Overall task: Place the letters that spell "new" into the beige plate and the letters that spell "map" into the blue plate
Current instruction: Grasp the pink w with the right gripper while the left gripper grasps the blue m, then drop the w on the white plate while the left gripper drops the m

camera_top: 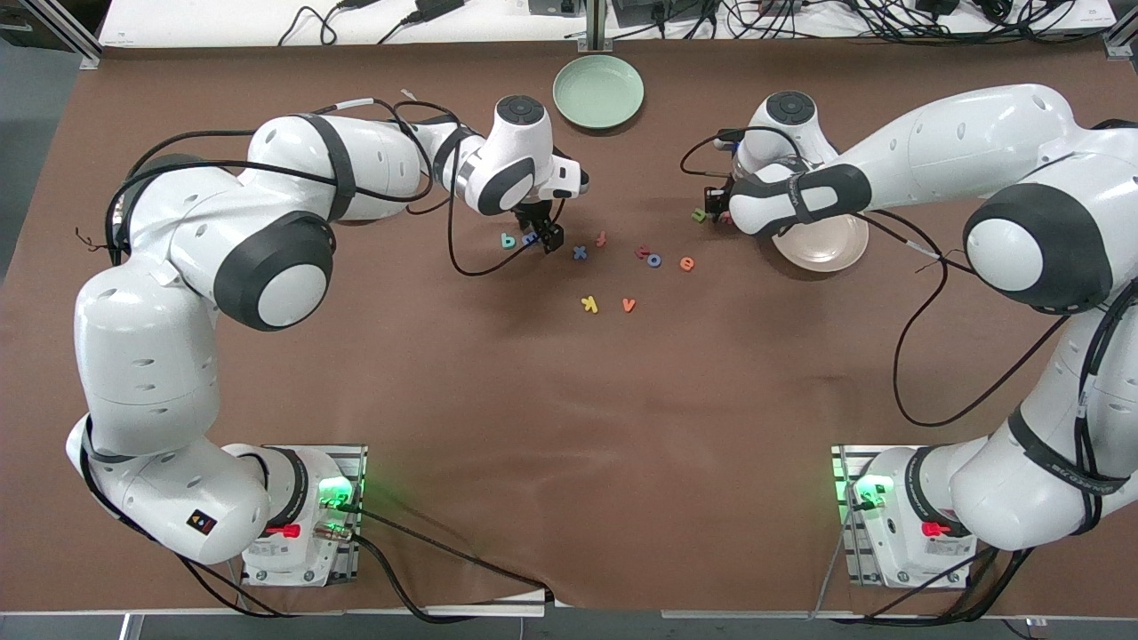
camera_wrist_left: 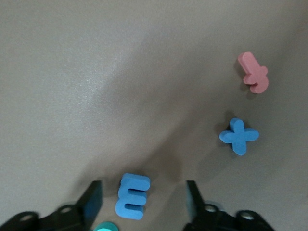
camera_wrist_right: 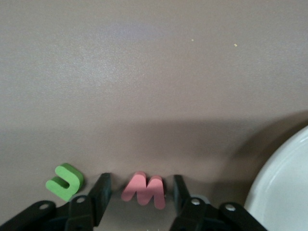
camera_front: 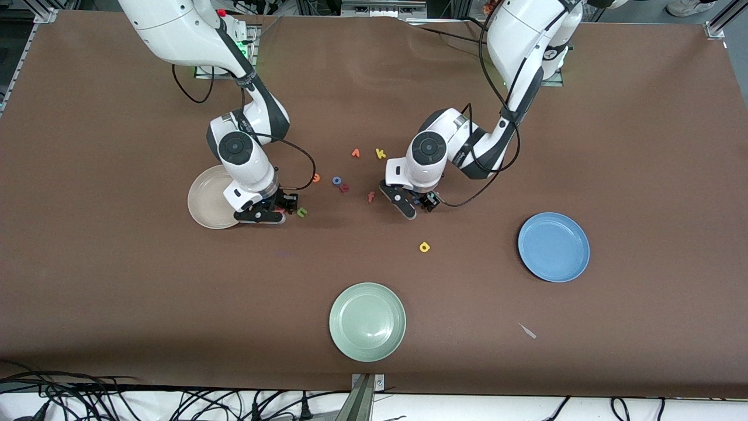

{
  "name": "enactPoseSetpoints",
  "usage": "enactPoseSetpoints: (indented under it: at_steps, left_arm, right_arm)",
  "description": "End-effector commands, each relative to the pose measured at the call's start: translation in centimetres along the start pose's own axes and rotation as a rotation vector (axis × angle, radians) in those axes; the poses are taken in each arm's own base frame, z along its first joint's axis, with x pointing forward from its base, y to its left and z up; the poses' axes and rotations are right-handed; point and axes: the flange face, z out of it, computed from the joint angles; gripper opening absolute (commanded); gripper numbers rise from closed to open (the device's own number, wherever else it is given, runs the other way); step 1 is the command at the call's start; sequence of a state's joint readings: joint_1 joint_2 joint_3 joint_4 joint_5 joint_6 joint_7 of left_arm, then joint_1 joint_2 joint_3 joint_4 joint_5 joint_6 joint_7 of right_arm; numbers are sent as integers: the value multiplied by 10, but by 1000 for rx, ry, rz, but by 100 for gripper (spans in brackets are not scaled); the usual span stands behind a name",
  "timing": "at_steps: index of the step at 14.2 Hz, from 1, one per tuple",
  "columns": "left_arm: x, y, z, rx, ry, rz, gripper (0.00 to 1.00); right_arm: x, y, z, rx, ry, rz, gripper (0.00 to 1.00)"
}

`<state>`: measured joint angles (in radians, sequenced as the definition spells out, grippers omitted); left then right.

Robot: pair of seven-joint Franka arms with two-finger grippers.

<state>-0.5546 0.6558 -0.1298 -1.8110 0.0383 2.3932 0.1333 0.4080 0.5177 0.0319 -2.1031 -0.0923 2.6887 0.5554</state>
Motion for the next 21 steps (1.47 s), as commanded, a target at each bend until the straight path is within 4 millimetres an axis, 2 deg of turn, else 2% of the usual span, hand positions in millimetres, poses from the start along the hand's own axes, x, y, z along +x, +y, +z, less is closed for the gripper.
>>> enactPoseSetpoints:
  at_steps: [1,2,4,6,8,11,12,14,17,19,21]
  left_arm:
    - [-3,1,0,18,-11,34,32]
    - [-3,2,1,21,-14,36,13]
    - [-4,-1,1,58,-20,68,8]
    - [-5,-2,-3,67,-26,73,0]
    - [-7,-2,-26,71,-76,67,0]
    - [-13,-10,-71,84,-92,50,0]
    - [-15,-22,-86,87,-99,34,0]
    - [-23,-56,-108,80,-142,-20,0]
    - [-43,-109,-120,58,-216,-113,0]
    - [-66,-159,-119,58,-241,-186,4]
    - [-92,-208,-119,106,-268,-223,3]
  right_arm:
    - [-4,-1,5,-7,6,6,35]
    - [-4,-1,5,-8,5,5,30]
    - [-4,-1,5,-9,5,4,25]
    - [0,-3,-2,-6,14,-5,25]
    - [9,-5,-17,-19,2,-7,25]
    - [32,-9,-57,-62,-40,-25,25]
    - [38,-8,-71,-71,-51,-49,25]
    - [48,9,-88,-101,-77,-89,25]
    - [59,55,-95,-121,-83,-174,25]
    - [51,86,-100,-130,-93,-199,25]
    - [26,106,-95,-122,-92,-191,26]
